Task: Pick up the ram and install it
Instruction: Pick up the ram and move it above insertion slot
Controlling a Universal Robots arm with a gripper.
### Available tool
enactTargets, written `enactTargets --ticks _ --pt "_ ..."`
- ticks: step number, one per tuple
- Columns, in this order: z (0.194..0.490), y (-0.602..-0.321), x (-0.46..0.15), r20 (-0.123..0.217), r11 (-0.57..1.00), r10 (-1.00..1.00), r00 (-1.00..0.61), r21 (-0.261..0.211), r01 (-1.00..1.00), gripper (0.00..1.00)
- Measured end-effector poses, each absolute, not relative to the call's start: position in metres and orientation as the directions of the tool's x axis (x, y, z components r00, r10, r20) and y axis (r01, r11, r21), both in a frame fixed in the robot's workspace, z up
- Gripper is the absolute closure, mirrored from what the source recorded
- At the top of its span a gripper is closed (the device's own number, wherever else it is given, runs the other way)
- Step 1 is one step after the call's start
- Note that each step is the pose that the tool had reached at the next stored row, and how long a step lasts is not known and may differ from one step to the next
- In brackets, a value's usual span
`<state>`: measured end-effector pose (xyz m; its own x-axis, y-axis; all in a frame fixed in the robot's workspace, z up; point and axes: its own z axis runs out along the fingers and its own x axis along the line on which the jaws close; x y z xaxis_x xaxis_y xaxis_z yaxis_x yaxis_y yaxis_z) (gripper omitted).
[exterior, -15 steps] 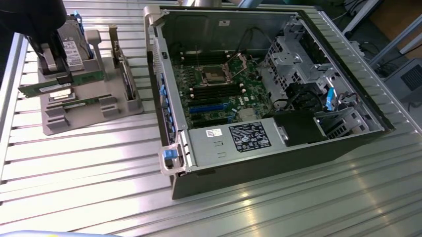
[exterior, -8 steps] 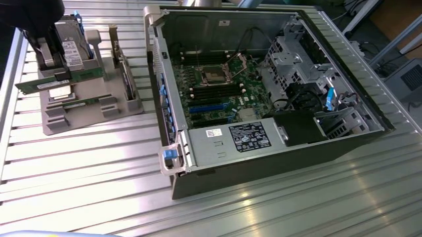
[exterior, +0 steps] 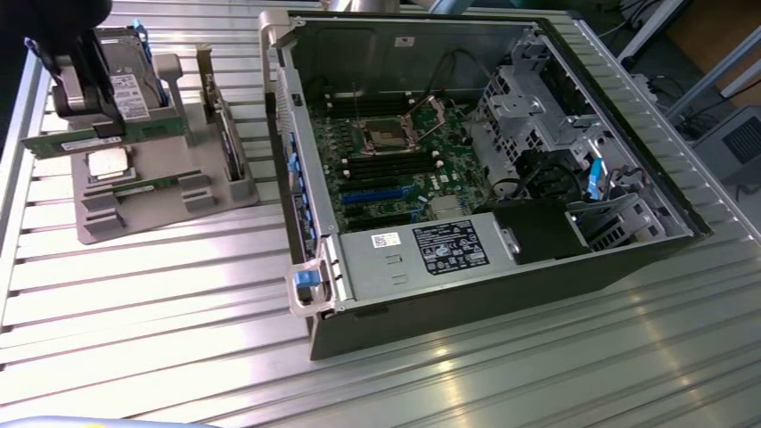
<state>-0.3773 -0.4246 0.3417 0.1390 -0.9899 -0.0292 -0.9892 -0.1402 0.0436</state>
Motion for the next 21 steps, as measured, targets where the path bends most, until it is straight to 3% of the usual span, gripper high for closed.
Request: enactTargets --ticks 21 --pt "0.398 -0.425 -0.376 -0.03 -0.03 -0.999 0.029 0.044 -0.999 0.87"
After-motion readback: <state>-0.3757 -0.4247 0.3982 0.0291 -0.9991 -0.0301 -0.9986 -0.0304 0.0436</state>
